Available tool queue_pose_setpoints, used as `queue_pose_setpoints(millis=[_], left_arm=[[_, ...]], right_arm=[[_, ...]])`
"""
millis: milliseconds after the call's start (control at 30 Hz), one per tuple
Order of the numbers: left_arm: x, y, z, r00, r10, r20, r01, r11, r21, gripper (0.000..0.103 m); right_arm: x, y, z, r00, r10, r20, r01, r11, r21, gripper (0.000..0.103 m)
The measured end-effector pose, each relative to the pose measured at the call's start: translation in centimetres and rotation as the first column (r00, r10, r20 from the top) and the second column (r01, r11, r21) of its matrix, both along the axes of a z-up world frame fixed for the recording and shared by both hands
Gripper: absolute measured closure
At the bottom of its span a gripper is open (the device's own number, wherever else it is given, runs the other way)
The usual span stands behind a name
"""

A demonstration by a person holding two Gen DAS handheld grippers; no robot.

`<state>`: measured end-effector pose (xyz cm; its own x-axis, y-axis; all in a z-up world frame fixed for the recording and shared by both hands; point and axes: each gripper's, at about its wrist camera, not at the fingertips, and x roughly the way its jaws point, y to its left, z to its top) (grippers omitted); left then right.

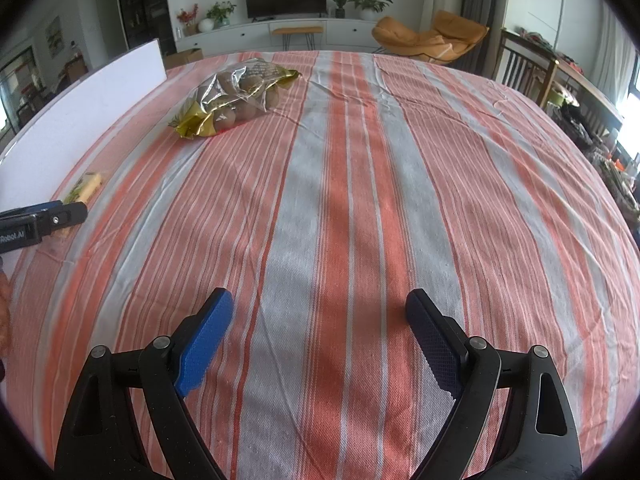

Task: Organize snacks

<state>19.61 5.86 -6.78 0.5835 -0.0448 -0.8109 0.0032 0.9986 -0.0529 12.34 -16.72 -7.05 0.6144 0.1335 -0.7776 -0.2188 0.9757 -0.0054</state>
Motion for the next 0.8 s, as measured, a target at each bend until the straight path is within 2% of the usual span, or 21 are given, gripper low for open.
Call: queue_pose_setpoints(millis=[67, 167, 500, 700, 800], left_arm=[[-0.1, -1.2, -0.4, 1.000, -0.007, 0.016, 0.006, 0.998, 0.056, 0.009], [0.0, -0.7, -0.6, 1.000, 0.028, 0.002, -0.029, 0.999, 0.036, 0.000], [0.1, -0.8, -0.6, 0.999, 0.034, 0.003, -0.034, 0.999, 0.041, 0.000], [0.0, -0.8, -0.6, 0.999, 0.034, 0.004, -0.034, 0.999, 0.041, 0.000], [0.0, -0.8, -0.6, 0.999, 0.035, 0.004, -0.035, 0.999, 0.041, 0.000]], right_arm=[[0.0, 0.0, 0.0, 1.000, 0.000, 0.000, 0.000, 1.000, 0.000, 0.013], [0.0, 0.0, 0.0, 1.000, 0.000, 0.000, 0.000, 1.000, 0.000, 0.013], [0.2, 0.0, -0.2, 1.000, 0.009, -0.003, -0.009, 1.000, -0.001, 0.011], [0.6, 0.7, -0.4, 0.999, 0.027, -0.022, -0.027, 1.000, 0.002, 0.004], [2.8, 0.8, 0.3, 0.994, 0.057, -0.095, -0.055, 0.998, 0.023, 0.007]])
